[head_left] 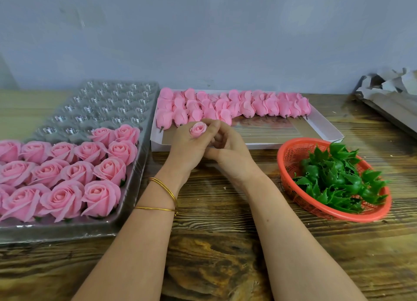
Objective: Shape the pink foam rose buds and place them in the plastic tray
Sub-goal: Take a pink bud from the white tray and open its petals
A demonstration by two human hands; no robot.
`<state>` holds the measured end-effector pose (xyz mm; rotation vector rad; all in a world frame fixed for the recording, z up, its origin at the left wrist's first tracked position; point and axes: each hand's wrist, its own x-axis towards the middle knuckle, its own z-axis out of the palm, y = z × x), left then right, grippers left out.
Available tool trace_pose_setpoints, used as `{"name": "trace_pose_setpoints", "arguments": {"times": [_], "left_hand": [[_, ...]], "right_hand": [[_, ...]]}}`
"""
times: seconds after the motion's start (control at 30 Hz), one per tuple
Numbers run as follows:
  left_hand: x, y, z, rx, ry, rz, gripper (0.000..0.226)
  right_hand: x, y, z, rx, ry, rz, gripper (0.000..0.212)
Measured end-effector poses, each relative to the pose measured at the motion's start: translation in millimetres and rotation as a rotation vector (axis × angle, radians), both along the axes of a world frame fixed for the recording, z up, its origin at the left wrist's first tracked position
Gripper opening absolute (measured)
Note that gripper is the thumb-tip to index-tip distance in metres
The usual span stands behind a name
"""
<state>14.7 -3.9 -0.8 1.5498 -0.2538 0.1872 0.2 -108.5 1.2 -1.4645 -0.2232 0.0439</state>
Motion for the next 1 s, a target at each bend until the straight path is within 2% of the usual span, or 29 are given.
{"name": "trace_pose_setpoints", "arguments": {"times": [0.1,0.2,0.27,0.53,0.73,1.0], "left_hand": [[-1.0,-3.5,2.1,-0.043,0.033,0.031,0.029],[0.1,-5.9,2.4,-0.106,0.072,0.054,0.039],[0.9,-7.1,2.2,-0.136,0.09,0.039,0.035],[1.4,-4.4,0.1,-0.083,0.065,0.024,0.02],[-0.9,-1.0,1.1,-0.062,0.046,-0.019,0.023],[-0.7,-1.8,1.6,-0.042,0.025,0.024,0.031]], "right_hand": [[-0.4,0.8,0.4,-0.031,-0.03,-0.022,0.054],[-0.2,1.4,-1.3,-0.104,-0.075,-0.061,0.049],[0.9,1.5,-2.7,-0.115,-0.092,-0.08,0.05],[3.7,2.1,-4.8,-0.081,-0.099,-0.098,0.05],[5.3,-1.1,-6.1,-0.019,-0.03,-0.013,0.055],[4.1,0.2,-3.3,-0.022,-0.064,-0.013,0.051]]}}
